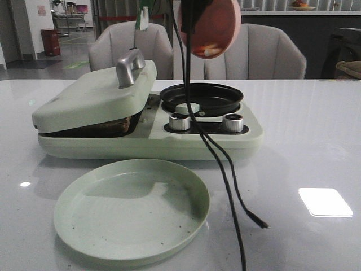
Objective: Make breakfast with bread and shrimp
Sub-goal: 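Lift the pink bowl with the right gripper and tip shrimp into the pan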
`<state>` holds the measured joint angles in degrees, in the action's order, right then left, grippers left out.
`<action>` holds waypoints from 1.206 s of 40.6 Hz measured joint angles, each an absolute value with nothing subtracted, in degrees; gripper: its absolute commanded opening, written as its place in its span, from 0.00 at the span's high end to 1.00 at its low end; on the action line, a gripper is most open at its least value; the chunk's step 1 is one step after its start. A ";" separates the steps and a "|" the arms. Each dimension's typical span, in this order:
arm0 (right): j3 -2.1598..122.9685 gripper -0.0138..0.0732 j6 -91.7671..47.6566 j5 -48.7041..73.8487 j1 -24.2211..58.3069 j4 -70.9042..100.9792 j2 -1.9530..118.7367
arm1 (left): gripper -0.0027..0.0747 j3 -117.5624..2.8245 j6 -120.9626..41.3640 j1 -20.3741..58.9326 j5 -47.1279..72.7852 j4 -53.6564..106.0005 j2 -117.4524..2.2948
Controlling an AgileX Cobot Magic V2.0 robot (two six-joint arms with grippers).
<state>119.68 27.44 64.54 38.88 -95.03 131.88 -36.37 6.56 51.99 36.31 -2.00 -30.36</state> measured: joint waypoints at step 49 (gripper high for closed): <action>119.07 0.80 26.21 68.01 38.88 -85.85 124.56 | 0.84 -36.37 6.56 51.99 36.31 -2.00 -30.36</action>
